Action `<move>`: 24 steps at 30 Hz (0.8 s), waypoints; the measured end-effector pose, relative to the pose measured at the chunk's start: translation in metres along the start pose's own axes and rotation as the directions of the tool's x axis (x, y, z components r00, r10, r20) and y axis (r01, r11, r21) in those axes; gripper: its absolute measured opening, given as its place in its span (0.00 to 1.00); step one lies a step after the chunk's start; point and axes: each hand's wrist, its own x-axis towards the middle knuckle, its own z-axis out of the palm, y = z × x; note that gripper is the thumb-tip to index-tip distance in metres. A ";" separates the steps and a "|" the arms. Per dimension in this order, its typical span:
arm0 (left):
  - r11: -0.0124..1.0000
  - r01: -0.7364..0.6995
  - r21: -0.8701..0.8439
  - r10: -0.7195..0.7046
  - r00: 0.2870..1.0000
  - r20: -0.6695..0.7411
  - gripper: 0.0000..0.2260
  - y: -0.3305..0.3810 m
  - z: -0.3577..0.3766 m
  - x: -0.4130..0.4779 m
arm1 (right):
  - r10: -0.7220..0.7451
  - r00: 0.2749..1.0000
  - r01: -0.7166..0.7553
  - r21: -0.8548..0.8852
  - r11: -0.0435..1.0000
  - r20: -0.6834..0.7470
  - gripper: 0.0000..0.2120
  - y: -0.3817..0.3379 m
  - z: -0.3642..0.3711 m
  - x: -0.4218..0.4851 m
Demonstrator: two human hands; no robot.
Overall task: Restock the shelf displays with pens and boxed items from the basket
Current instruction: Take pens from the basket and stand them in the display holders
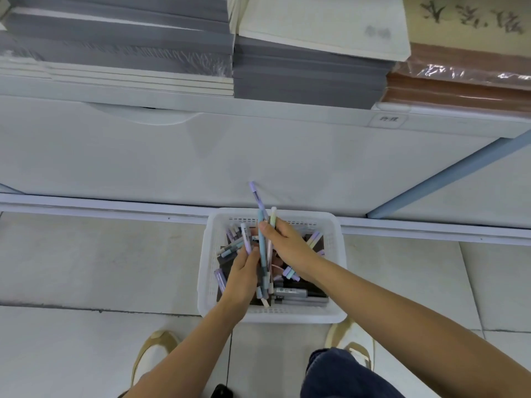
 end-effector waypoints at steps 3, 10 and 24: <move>0.999 0.001 -0.050 0.003 0.996 0.085 0.16 -0.003 0.005 -0.002 | 0.056 0.998 -0.057 0.021 0.998 0.022 0.16 0.007 0.005 0.000; 0.998 -0.059 0.034 0.052 0.981 0.187 0.10 -0.001 -0.011 0.006 | 0.120 0.991 -0.119 -0.026 0.993 0.063 0.18 0.013 -0.001 0.005; 0.983 -0.179 0.045 0.183 0.978 -0.097 0.06 0.055 -0.003 -0.008 | -0.012 0.977 0.066 -0.252 0.965 0.213 0.18 -0.024 -0.035 -0.036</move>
